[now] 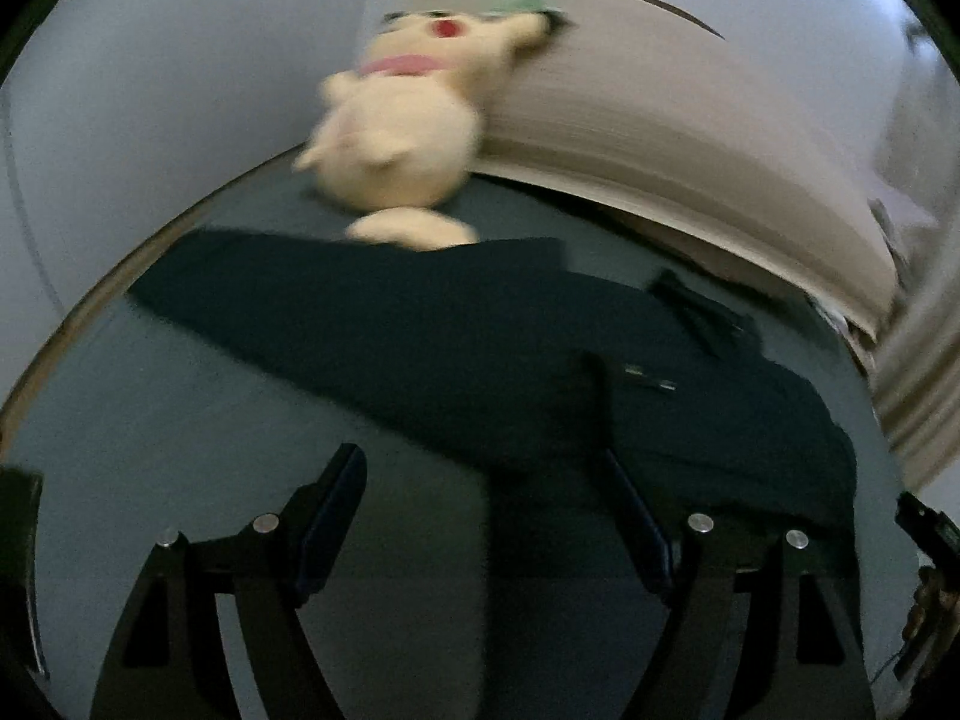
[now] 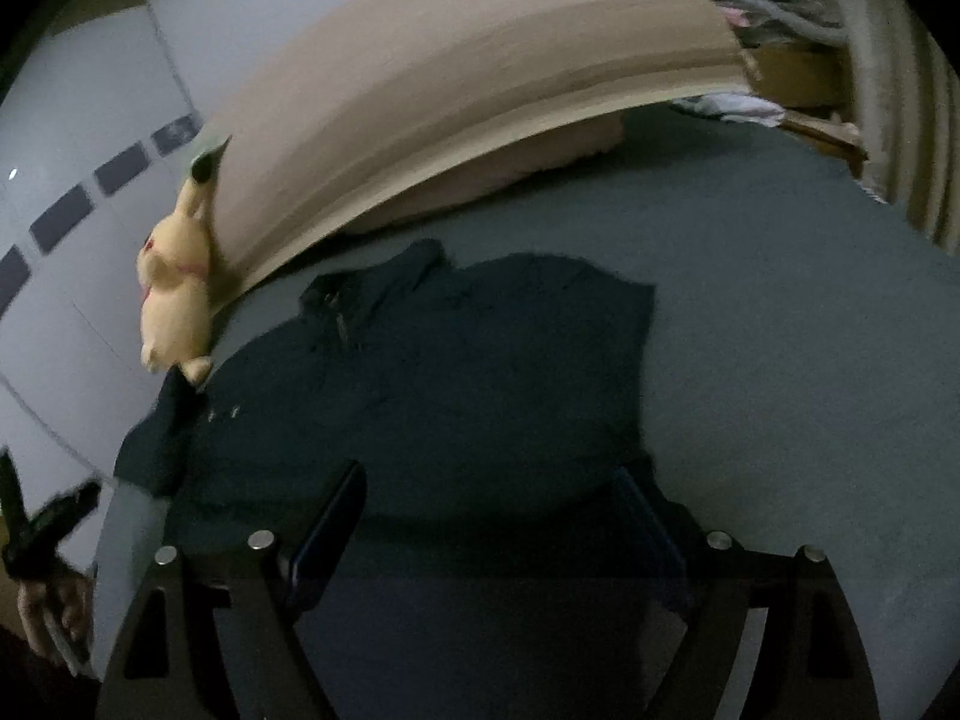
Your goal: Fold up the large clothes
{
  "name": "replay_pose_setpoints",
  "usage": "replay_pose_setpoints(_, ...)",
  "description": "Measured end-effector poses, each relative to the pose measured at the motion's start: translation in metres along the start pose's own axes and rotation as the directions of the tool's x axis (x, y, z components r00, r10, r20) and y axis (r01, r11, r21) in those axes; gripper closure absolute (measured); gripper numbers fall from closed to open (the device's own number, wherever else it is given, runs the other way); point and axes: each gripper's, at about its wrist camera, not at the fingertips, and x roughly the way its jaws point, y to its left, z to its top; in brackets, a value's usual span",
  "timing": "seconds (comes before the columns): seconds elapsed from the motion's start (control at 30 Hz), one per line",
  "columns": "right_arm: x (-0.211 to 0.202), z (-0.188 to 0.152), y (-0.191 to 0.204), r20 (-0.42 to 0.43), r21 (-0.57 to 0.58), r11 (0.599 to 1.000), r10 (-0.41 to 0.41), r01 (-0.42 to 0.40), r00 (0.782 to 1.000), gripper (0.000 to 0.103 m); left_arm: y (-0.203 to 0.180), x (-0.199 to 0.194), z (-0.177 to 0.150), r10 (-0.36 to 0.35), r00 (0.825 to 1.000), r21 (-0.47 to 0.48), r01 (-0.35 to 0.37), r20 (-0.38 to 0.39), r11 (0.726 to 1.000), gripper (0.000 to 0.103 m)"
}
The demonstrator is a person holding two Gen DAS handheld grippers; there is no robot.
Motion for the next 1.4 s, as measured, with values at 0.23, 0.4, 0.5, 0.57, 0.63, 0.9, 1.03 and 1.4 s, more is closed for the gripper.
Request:
replay_pose_setpoints(0.23, 0.018, 0.052, -0.038, 0.035, 0.182, 0.983, 0.020, -0.026, 0.999, 0.016, 0.050, -0.004, -0.013, 0.067, 0.998, -0.064, -0.066, 0.010, 0.996, 0.023)
replay_pose_setpoints(0.4, 0.071, 0.066, -0.046, -0.010, 0.217, 0.973, 0.083, -0.079, 0.996, 0.016, 0.072, 0.009, -0.024, 0.086, 0.996, -0.116, -0.088, -0.016, 0.989, 0.023)
replay_pose_setpoints(0.5, 0.123, 0.050, -0.061, -0.142, 0.283, 0.959, 0.066, -0.024, 0.988, 0.016, 0.079, 0.015, -0.031, 0.092, 0.995, -0.132, -0.097, -0.043, 0.986, 0.023)
replay_pose_setpoints(0.57, 0.134, 0.042, -0.062, -0.155, 0.267, 0.963, 0.023, 0.019, 0.988, 0.016, 0.084, 0.018, -0.032, 0.094, 0.994, -0.140, -0.100, -0.054, 0.985, 0.023)
replay_pose_setpoints(0.63, 0.124, 0.043, -0.052, -0.133, 0.228, 0.973, 0.008, 0.023, 0.991, 0.016, 0.090, 0.017, -0.031, 0.090, 0.995, -0.153, -0.097, -0.051, 0.984, 0.023)
replay_pose_setpoints(0.9, 0.013, 0.017, 0.004, 0.103, -0.057, 0.997, -0.040, 0.046, 0.994, 0.016, 0.139, 0.016, 0.004, 0.012, 1.000, -0.376, -0.005, 0.016, 0.926, 0.023)
replay_pose_setpoints(1.03, -0.026, -0.026, 0.008, 0.132, -0.094, 0.994, -0.038, 0.050, 0.991, 0.015, 0.179, 0.023, 0.032, -0.009, 0.999, -0.499, 0.029, 0.041, 0.866, 0.023)
replay_pose_setpoints(1.4, -0.095, -0.084, -0.041, 0.142, 0.061, 0.989, -0.143, 0.135, 0.979, 0.015, 0.231, 0.086, 0.067, -0.090, 0.996, -0.690, 0.084, 0.028, 0.719, 0.024)
